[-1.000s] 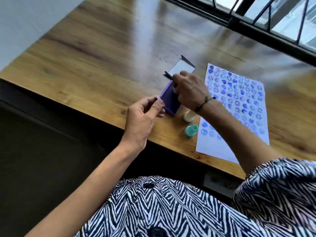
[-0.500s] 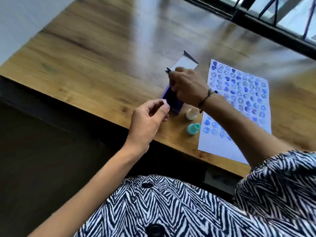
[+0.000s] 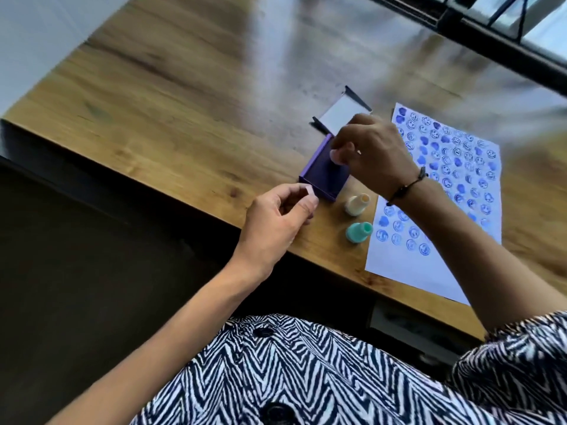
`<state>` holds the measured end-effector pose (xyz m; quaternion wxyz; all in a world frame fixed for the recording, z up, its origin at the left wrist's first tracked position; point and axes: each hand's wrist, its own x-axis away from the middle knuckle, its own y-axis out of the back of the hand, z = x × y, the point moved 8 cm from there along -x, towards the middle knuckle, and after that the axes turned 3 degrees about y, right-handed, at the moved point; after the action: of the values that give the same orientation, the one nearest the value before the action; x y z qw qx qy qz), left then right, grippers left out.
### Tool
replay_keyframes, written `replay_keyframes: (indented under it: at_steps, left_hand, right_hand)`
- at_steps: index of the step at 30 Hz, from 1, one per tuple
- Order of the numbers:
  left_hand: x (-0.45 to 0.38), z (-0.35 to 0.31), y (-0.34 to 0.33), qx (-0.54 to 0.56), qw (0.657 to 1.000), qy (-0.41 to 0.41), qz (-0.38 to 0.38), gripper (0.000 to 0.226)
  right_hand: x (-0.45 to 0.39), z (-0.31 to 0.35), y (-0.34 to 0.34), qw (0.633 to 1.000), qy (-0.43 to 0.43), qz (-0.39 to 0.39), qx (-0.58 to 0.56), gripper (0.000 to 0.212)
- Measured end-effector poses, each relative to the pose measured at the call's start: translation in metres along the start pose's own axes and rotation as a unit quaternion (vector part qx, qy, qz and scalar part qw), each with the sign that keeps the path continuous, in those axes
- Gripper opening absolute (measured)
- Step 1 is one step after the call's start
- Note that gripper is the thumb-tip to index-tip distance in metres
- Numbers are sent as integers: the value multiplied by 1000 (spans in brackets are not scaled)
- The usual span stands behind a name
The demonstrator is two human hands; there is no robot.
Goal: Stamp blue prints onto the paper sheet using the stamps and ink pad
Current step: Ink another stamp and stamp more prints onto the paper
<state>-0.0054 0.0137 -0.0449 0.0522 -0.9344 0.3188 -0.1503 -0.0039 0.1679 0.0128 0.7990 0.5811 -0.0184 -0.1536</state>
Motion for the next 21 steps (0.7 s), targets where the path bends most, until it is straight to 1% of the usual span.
replay_keyframes:
  at_steps: [2, 6, 9, 12, 13, 17, 19, 21]
  left_hand:
    - [-1, 0, 0, -2, 1000, -1, 2, 17]
    - [-1, -1, -2, -10, 1000, -3, 12, 15]
    - [-2, 0, -3, -9, 1000, -1, 15, 14]
    - [-4, 1, -5, -3, 1000, 0, 16, 8]
    - [-4, 1, -6, -2, 1000, -2, 18, 7]
    - [-6, -2, -3, -6, 1000, -17, 21, 11]
    - [-4, -2, 0, -10, 1000, -23, 13, 14]
    - [-3, -4, 3, -6, 1000, -24, 6, 15]
  right_hand:
    - [4, 3, -2, 999, 10, -2, 33, 12]
    - [3, 16, -8, 994, 45, 17, 97, 9]
    - [-2, 20, 3, 992, 41, -9, 115, 10]
    - [-2, 25, -10, 987, 60, 62, 138, 10]
    - [-3, 24, -11, 985, 65, 76, 140, 10]
    - [-5, 22, -11, 988, 59, 69, 121, 8]
    - [-5, 21, -13, 987, 54, 88, 127, 10]
    - [-5, 20, -8, 989, 50, 75, 120, 11]
